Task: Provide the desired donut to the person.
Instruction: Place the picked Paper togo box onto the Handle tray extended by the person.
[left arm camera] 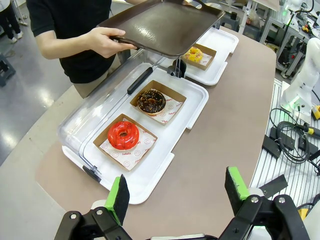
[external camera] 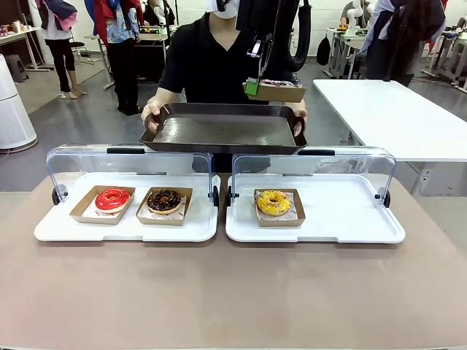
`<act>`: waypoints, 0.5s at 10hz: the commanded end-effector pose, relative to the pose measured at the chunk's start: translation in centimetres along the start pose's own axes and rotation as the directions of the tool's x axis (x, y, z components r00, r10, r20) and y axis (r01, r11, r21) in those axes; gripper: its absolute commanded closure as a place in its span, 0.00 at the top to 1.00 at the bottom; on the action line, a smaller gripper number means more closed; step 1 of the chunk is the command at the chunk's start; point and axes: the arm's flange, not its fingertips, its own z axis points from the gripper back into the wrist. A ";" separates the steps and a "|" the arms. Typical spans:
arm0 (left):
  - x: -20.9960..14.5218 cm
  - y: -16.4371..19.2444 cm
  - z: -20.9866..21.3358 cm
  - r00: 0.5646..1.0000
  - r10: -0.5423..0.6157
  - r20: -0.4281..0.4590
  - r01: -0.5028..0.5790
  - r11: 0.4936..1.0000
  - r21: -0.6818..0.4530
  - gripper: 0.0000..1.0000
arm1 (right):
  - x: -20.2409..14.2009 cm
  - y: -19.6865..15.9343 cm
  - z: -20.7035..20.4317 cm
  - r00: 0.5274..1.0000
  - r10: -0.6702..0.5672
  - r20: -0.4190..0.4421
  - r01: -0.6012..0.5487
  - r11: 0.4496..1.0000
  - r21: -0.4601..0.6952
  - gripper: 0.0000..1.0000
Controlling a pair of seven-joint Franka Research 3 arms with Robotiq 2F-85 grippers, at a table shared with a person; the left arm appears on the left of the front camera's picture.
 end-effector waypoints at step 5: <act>-0.1 0.0 0.1 1.000 -0.007 0.008 0.007 1.000 -0.004 1.00 | 0.1 -0.5 -5.0 0.999 -0.037 0.025 0.037 0.999 -0.001 0.02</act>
